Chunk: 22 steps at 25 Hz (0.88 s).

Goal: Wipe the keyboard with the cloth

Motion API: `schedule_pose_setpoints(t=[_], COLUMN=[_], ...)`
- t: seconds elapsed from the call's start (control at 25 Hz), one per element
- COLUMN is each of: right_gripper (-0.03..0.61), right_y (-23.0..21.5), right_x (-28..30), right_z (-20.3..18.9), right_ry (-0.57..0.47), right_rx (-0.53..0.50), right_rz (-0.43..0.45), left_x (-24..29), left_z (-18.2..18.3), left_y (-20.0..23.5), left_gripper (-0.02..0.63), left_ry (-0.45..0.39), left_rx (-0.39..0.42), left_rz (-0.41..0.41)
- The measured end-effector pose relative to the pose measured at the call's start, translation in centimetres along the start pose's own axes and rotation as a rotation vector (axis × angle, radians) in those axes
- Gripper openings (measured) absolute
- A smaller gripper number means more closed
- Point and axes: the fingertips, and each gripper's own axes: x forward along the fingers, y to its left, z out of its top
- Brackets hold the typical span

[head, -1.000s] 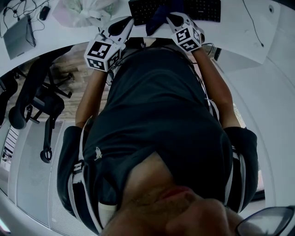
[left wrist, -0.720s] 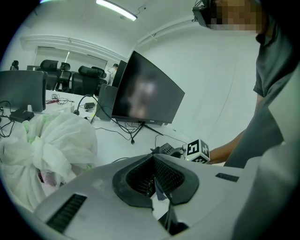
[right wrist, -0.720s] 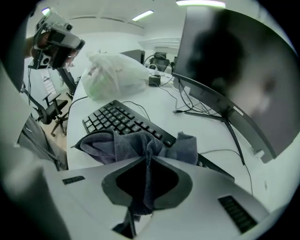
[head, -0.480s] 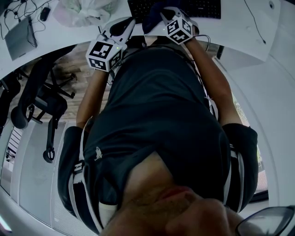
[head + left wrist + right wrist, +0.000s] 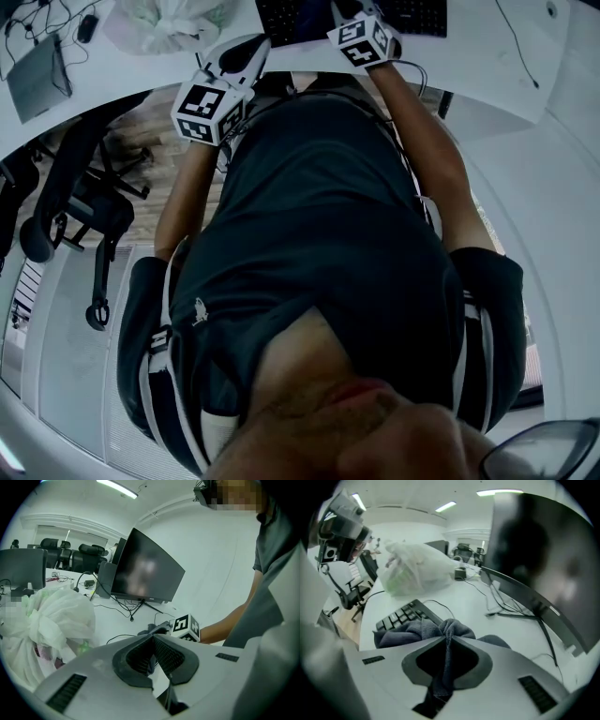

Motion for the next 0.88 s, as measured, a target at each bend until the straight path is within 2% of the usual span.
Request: schedule_pose_setpoints(t=[0.2,0.32,0.4,0.48,0.6,0.88], right_gripper=[0.034,0.034,0.034,0.034,0.034,0.034], right_y=[8.4,12.2,12.6,10.7,5.3,-10.5], right_x=[1.3,0.6,-0.2,-1.2,-2.7,-6.3], right_z=[5.6,5.8,4.4,2.0,-3.2,-13.2], right_ry=[-0.098,-0.112,-0.091,-0.057,-0.007,0.101], right_rx=[-0.161,-0.266,-0.300,-0.282,-0.193,0.064], right_rz=[0.196,0.350,0.389,0.366,0.270,-0.060], left_x=[1.1,1.6,1.9,2.2,2.8,5.0], left_z=[0.8,1.0,1.1,1.3,1.6,2.5], left_y=[-0.8,-1.0,-1.2,-1.5,-1.9,-3.6], left_gripper=[0.005,0.005,0.006,0.005,0.005,0.006], left_ry=[-0.001,0.009,0.014,0.016,0.018,0.018], left_rx=[0.015,0.018,0.015,0.016,0.013,0.046], left_rz=[-0.011,-0.008,-0.005,-0.003,0.001,-0.007])
